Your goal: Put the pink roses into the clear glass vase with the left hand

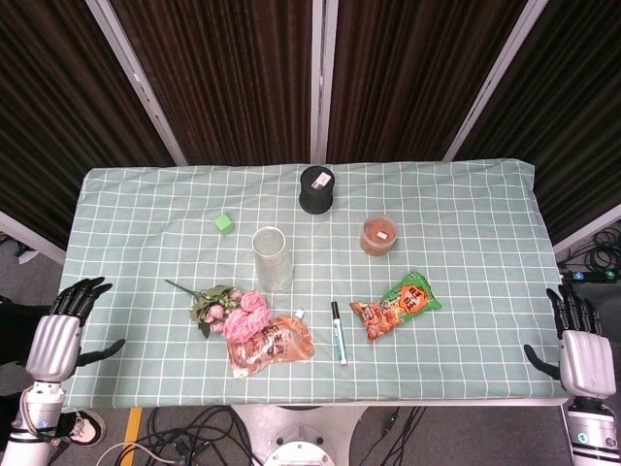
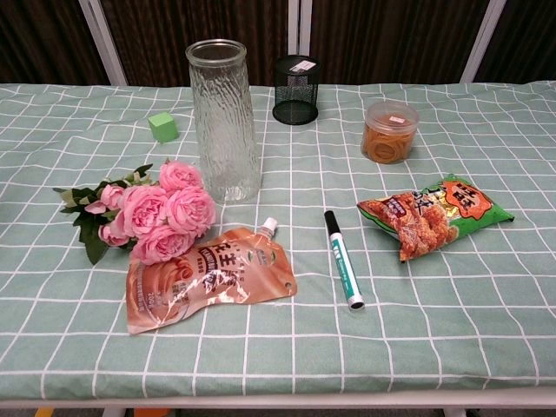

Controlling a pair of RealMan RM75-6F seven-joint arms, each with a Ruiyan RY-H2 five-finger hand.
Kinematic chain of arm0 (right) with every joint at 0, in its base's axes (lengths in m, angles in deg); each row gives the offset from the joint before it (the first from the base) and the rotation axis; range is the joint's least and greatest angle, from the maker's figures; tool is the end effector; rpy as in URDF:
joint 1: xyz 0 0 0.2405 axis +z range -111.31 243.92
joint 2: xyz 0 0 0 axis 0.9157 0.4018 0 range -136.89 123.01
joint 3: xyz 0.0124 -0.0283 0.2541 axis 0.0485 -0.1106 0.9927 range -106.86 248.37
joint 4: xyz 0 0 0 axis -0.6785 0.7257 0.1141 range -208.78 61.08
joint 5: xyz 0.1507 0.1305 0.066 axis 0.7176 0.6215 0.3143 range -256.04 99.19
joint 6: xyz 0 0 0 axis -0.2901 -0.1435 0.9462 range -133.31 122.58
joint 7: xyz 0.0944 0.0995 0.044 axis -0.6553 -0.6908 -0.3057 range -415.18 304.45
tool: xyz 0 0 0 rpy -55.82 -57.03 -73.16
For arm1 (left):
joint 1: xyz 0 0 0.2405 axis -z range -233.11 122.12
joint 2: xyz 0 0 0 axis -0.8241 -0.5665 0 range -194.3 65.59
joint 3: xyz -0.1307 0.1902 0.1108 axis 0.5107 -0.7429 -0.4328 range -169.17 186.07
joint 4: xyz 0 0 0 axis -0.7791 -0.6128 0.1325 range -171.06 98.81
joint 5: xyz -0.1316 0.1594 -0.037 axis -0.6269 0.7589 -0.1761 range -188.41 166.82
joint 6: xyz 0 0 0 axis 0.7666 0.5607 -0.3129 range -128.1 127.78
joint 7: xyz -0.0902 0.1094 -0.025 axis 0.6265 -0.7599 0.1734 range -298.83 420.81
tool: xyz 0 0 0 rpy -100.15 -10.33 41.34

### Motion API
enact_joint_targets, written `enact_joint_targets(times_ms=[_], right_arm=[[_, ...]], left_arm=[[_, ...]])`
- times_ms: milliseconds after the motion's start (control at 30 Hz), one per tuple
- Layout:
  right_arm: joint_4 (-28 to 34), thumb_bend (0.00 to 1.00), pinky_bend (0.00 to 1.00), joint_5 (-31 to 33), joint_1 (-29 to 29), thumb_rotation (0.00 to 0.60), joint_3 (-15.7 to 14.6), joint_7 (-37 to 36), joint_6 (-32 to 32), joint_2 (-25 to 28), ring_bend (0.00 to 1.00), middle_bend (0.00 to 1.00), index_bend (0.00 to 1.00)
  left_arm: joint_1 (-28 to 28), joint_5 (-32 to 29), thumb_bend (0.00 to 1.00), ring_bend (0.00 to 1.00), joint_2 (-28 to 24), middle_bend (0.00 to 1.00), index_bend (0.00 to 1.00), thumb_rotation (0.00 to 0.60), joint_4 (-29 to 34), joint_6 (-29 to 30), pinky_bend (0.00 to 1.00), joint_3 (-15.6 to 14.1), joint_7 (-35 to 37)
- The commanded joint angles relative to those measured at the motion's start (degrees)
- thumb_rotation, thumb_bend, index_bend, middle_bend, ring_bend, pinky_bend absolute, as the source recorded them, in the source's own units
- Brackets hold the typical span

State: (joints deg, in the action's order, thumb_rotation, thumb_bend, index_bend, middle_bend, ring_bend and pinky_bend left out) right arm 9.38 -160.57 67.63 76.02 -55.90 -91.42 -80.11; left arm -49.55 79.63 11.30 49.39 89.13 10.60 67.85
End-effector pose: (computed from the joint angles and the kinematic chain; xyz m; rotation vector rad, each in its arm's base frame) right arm -0.3432 -0.1696 0.1343 1.2429 -0.9336 0.8654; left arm -0.2965 0.1836 0.1085 -1.3567 -0.9741 -1.1502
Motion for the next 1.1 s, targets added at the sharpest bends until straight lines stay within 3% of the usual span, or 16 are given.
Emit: enact_joint_targets(times_ms=[33, 700, 1100], right_arm=[[0.05, 0.13, 0.00, -0.03, -0.01, 0.600, -0.01, 0.04, -0.03, 0.03, 0.00, 0.00, 0.00], [1.17, 0.13, 0.00, -0.41, 0.23, 0.600, -0.11, 1.28, -0.01, 0.25, 0.00, 0.00, 0.00], [0.93, 0.13, 0.00, 0.21, 0.48, 0.600, -0.22, 2.00, 0.89, -0.16, 0.00, 0.00, 0.00]], left_arm=[[-0.01, -0.01, 0.00, 0.09, -0.04, 0.12, 0.19, 0.600, 0.04, -0.01, 0.15, -0.03, 0.05], [4.77, 1.62, 0.00, 0.09, -0.86, 0.12, 0.19, 0.600, -0.28, -4.17, 0.15, 1.49, 1.08], [15.72, 6.14, 0.00, 0.07, 2.12, 0.11, 0.18, 0.600, -3.06, -15.65, 0.14, 1.44, 5.46]])
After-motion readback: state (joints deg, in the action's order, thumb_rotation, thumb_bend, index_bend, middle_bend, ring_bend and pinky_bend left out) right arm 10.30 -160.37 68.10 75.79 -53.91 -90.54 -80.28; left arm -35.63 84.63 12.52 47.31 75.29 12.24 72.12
